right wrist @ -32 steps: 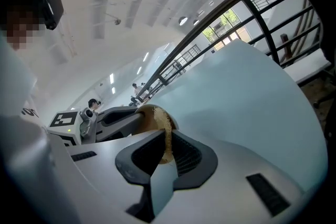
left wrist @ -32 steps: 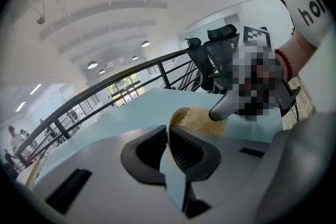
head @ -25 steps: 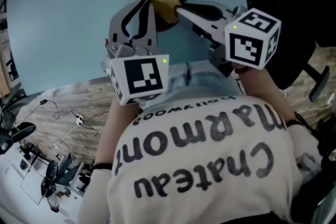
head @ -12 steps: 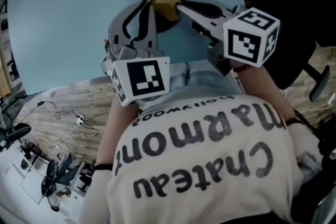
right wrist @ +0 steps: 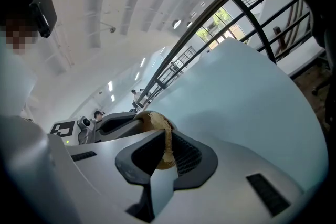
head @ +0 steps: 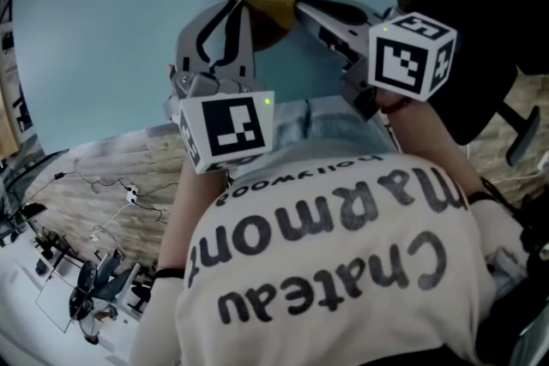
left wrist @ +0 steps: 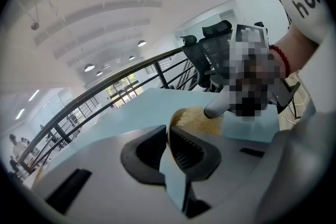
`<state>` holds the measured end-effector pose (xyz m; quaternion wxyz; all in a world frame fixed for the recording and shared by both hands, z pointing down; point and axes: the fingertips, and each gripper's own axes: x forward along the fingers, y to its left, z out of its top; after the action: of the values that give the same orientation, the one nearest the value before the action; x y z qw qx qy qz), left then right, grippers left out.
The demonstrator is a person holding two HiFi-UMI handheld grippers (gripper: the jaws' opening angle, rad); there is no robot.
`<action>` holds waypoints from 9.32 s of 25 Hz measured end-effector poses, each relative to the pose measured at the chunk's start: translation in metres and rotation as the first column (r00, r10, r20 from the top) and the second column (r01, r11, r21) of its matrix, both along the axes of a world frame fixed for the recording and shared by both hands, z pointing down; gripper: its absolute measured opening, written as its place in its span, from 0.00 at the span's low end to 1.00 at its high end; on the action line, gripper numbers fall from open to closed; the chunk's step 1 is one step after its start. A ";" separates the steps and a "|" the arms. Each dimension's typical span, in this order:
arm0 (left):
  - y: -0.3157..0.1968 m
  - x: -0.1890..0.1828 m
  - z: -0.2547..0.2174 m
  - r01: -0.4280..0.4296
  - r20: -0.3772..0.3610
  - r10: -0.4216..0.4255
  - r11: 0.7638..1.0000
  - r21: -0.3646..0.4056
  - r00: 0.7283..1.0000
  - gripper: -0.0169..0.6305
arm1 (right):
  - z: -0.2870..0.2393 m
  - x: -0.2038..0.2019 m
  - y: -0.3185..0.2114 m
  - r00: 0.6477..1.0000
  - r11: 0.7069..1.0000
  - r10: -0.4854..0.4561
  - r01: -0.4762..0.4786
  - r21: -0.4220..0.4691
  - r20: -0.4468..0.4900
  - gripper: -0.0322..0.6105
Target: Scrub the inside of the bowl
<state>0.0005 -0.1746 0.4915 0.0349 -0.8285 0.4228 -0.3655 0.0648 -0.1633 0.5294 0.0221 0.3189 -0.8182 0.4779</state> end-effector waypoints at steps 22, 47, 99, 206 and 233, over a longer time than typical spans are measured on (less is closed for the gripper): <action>0.003 0.006 -0.010 -0.012 -0.008 0.012 1.000 -0.003 1.000 0.06 | -0.008 -0.001 0.000 0.999 0.999 -0.018 0.019 0.031 -0.036 0.13; 0.014 -0.004 -0.029 0.064 -0.116 -0.059 0.997 0.045 0.991 0.06 | 0.002 -0.003 0.018 1.000 0.999 -0.002 0.002 -0.039 0.020 0.13; 0.017 -0.013 -0.027 0.205 -0.295 -0.207 0.978 -0.036 0.933 0.07 | -0.004 -0.045 0.051 0.975 0.971 -0.037 0.087 -0.222 0.220 0.13; 0.061 0.024 -0.020 0.175 -0.173 -0.175 0.984 -0.013 0.969 0.06 | 0.019 0.037 0.072 0.970 0.977 -0.212 0.209 -0.038 -0.120 0.13; 0.072 0.003 -0.053 0.222 -0.249 -0.216 0.975 -0.005 0.944 0.06 | -0.053 0.003 0.056 0.978 0.972 -0.184 0.196 0.129 -0.095 0.13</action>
<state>0.0034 -0.1027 0.4389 -0.0494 -0.8150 0.5176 -0.2560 0.0682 -0.1069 0.4768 0.0795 0.2592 -0.8744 0.4024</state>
